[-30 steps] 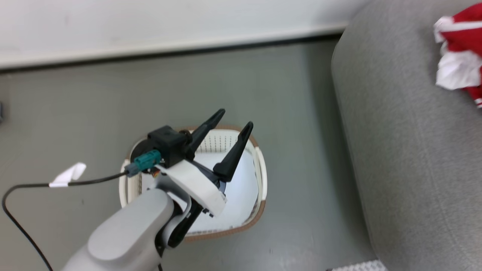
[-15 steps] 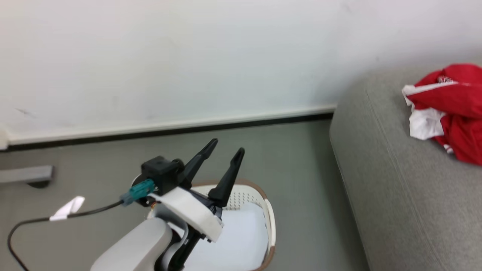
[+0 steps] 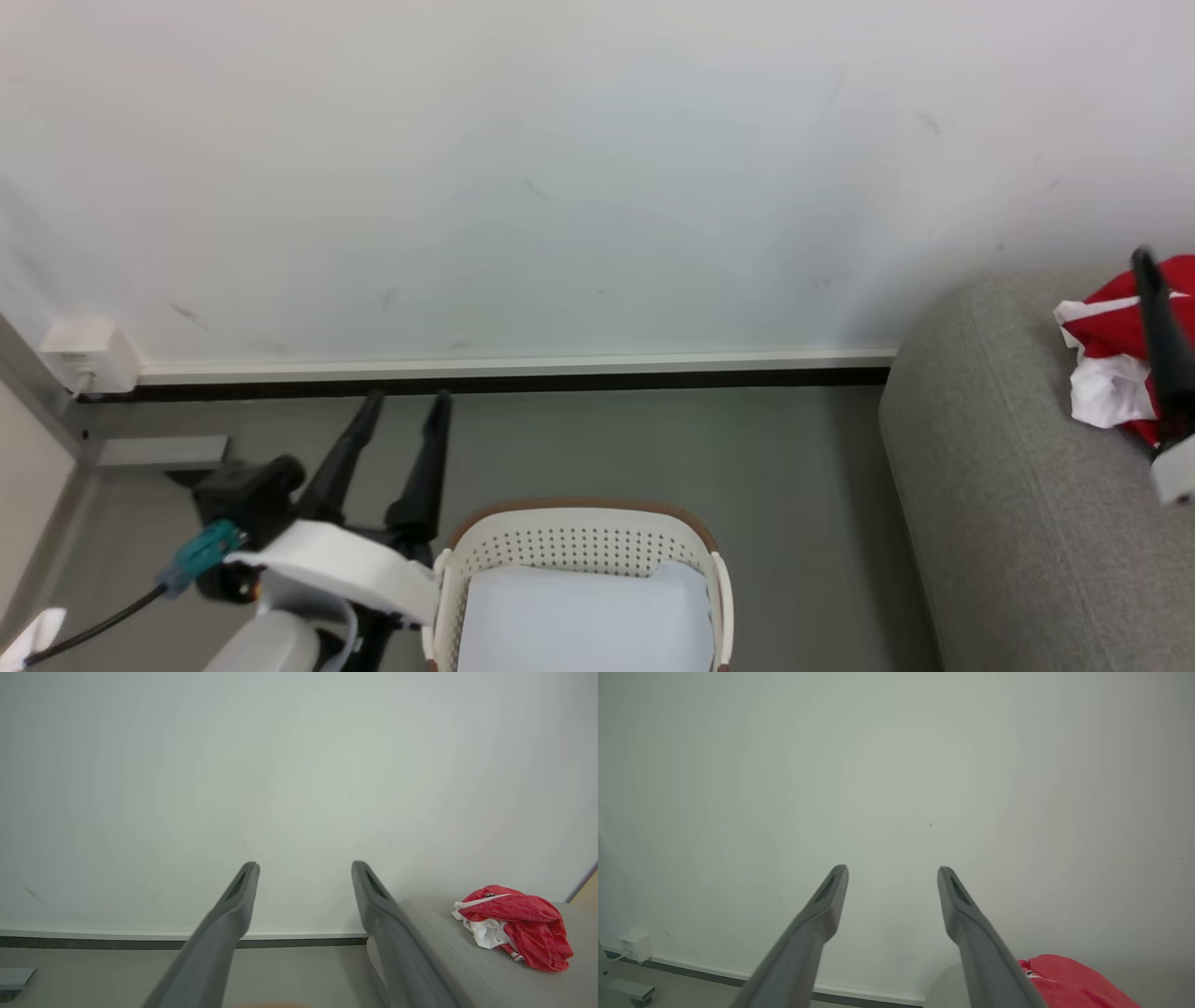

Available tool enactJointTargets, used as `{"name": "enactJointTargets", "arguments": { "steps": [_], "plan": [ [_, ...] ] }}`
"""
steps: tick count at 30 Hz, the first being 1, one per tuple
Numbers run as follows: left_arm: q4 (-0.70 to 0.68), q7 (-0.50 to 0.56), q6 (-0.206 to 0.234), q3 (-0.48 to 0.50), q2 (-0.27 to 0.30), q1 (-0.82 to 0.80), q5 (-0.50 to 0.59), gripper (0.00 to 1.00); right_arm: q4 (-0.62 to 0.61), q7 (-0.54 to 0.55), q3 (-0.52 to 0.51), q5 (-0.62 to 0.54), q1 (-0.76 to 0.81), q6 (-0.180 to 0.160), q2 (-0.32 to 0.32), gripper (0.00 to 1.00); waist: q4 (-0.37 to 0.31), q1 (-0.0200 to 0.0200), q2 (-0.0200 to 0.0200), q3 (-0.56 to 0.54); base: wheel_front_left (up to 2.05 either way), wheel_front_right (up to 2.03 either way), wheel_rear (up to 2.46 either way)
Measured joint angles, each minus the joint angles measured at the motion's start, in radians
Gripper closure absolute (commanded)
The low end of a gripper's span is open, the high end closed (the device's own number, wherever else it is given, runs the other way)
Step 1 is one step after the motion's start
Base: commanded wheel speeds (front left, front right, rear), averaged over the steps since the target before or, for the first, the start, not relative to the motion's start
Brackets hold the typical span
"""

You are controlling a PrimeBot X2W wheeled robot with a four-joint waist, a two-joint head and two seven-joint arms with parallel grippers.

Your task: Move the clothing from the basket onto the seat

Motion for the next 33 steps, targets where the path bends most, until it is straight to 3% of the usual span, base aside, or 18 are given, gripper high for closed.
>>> {"name": "enactJointTargets", "arguments": {
  "steps": [3,8,16,24,33],
  "plan": [
    [-0.016,0.0,0.015,0.076,-0.011,0.065,0.016,0.0,-0.013,-0.046,-0.011,-0.031,0.085,0.0,0.046,0.0,0.018,0.0,-0.0001,-0.016,0.0,0.0,0.0],
    [-0.009,0.0,-0.002,0.188,-0.04,0.147,0.067,0.0,-0.011,-0.128,-0.019,-0.044,0.2,0.0,0.123,0.0,0.042,0.0001,-0.0001,-0.03,0.0,0.0,0.0],
    [0.048,0.0,-0.018,0.307,-0.09,0.217,0.273,0.0,0.026,-0.218,-0.012,-0.125,0.304,0.0,0.238,0.0,0.053,0.0003,0.0,-0.028,0.0,0.0,0.0],
    [0.077,0.0,-0.102,0.446,-0.197,0.278,0.438,0.0,-0.032,-0.224,-0.076,-0.255,0.403,0.0,0.358,0.0,0.06,0.0003,-0.0001,-0.022,0.0,0.0,0.0],
    [0.099,0.0,-0.193,0.553,-0.281,0.295,0.543,0.0,-0.035,-0.224,-0.092,-0.305,0.445,0.0,0.39,0.0,0.058,0.0003,0.0,-0.022,0.0,0.0,0.0]
  ]
}}
